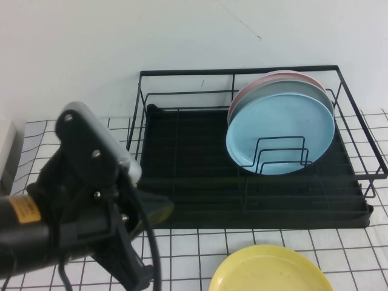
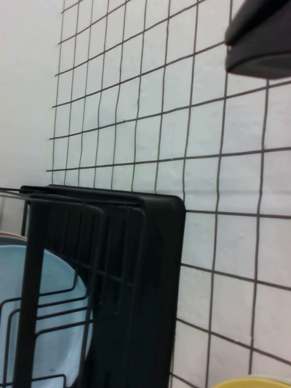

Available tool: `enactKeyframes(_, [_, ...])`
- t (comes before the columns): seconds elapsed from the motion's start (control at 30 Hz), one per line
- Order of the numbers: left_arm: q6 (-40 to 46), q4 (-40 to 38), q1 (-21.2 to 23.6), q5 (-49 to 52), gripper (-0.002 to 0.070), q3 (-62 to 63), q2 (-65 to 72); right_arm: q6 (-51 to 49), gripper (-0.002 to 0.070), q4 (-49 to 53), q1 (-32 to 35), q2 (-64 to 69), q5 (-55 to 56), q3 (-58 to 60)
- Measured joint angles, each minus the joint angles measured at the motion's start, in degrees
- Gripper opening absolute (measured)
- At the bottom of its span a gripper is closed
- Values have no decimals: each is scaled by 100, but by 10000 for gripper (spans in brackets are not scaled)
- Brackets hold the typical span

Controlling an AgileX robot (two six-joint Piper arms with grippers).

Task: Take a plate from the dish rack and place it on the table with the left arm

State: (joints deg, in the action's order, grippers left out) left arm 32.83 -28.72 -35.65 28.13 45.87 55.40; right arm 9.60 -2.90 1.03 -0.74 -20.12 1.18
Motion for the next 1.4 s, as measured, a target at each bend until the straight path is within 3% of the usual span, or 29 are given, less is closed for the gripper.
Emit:
enactKeyframes(0.13, [185,-75,0,-993,0,-706,-647,0,-1,0,0,0,0,0])
enactKeyframes(0.3, [-488,583,346,-1731,-1,-1947,-2328,0,-1,0,0,0,0,0])
enactKeyframes(0.6, [-1066,1268,2553,-1851,-2,-3871,-5272,0,-1,0,0,0,0,0])
enactKeyframes(0.7, [-1498,1560,3225,-1851,-2,-4159,-5578,0,-1,0,0,0,0,0])
enactKeyframes(0.8, [-1949,1865,3601,-1778,-2,-4266,-5599,0,-1,0,0,0,0,0])
enactKeyframes(1.4, [-2276,2107,3661,-1028,-2,-4705,-5610,0,-1,0,0,0,0,0])
